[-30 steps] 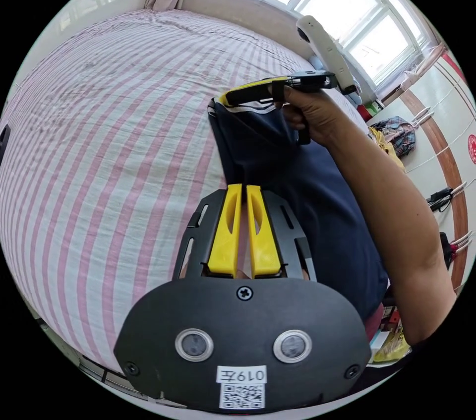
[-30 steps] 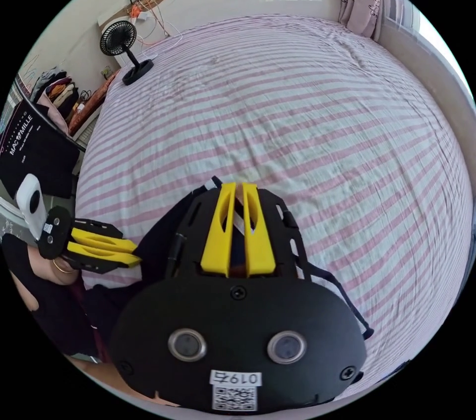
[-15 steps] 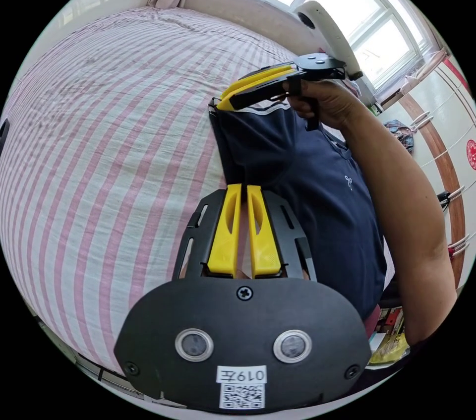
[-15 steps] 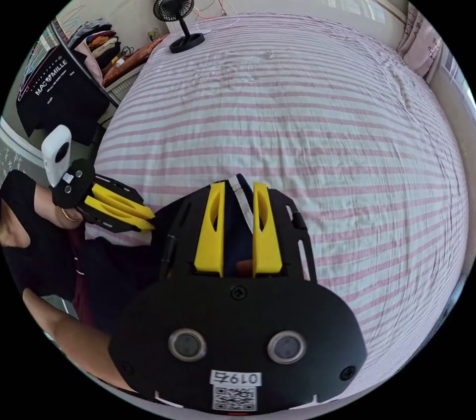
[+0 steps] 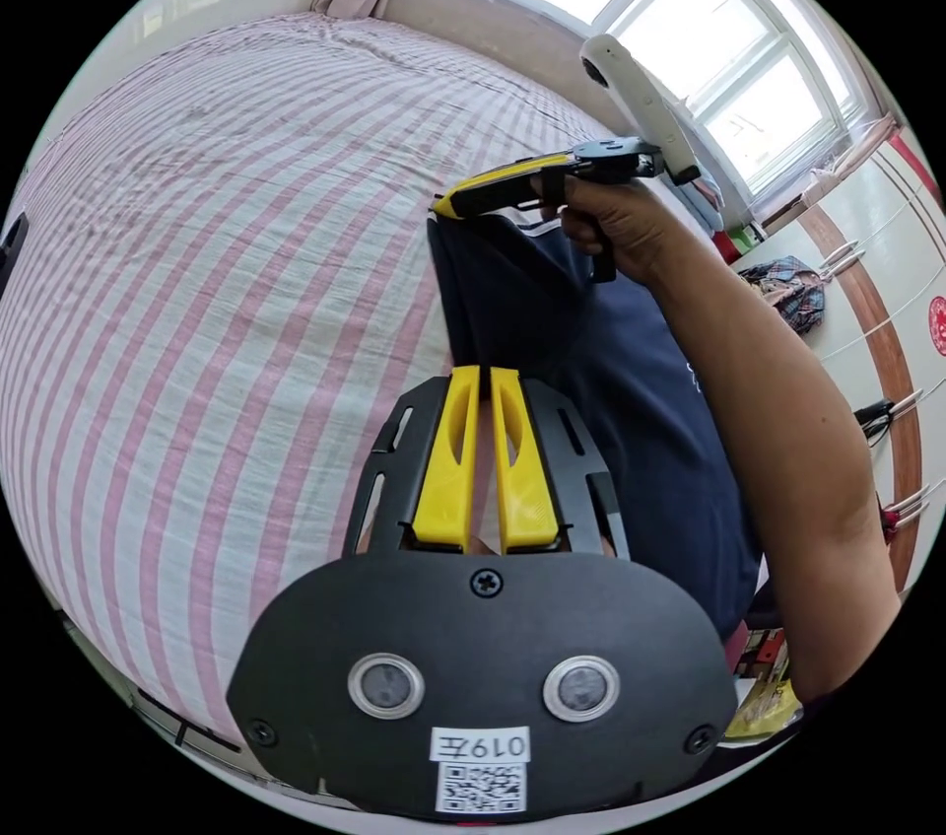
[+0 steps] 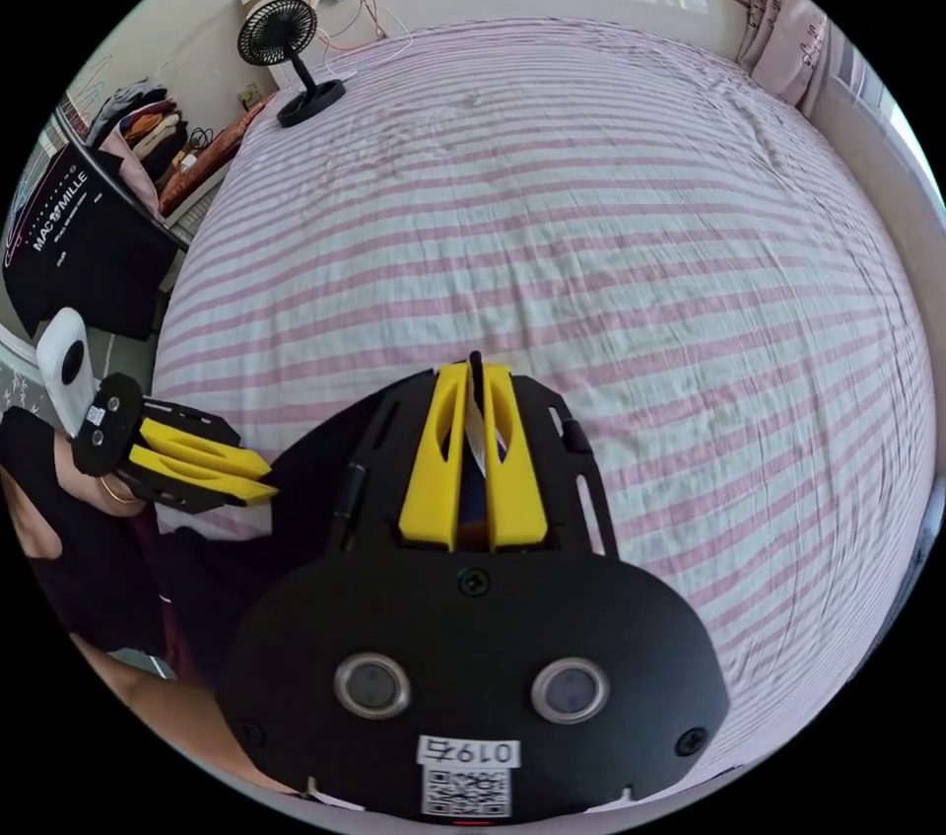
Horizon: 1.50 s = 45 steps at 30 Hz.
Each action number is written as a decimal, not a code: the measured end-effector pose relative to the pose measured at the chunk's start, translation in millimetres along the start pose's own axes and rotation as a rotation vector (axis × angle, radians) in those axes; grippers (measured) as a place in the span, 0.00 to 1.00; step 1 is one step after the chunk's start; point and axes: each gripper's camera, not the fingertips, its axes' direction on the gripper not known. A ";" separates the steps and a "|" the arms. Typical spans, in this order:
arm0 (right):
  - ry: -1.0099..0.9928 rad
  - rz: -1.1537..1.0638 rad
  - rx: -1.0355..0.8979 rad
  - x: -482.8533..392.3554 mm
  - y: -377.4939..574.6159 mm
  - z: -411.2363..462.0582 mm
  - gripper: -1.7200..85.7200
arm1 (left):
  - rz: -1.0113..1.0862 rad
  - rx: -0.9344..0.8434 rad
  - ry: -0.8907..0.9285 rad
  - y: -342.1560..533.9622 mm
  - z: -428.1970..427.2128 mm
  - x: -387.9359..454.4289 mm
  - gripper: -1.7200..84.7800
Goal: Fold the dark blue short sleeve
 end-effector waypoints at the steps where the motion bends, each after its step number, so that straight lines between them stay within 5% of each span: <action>1: 0.002 -0.009 -0.010 -0.2 -3.0 -1.1 0.07 | 0.001 0.001 -0.002 -0.1 0.0 -0.7 0.04; 23: 0.026 -0.120 -0.107 -5.3 -16.9 -24.6 0.08 | -0.024 0.096 0.065 9.4 -43.8 -24.6 0.08; 32: -0.050 -0.137 -0.019 23.4 28.0 -38.6 0.04 | -0.031 -0.021 0.051 13.3 -11.7 -1.7 0.16; 37: -0.113 -0.112 -0.048 48.7 51.6 -25.8 0.15 | -0.103 0.059 0.114 20.4 -9.9 1.3 0.17; 45: -0.140 -0.152 -0.058 66.8 70.1 2.7 0.13 | -0.133 0.118 0.170 34.1 -1.2 8.5 0.12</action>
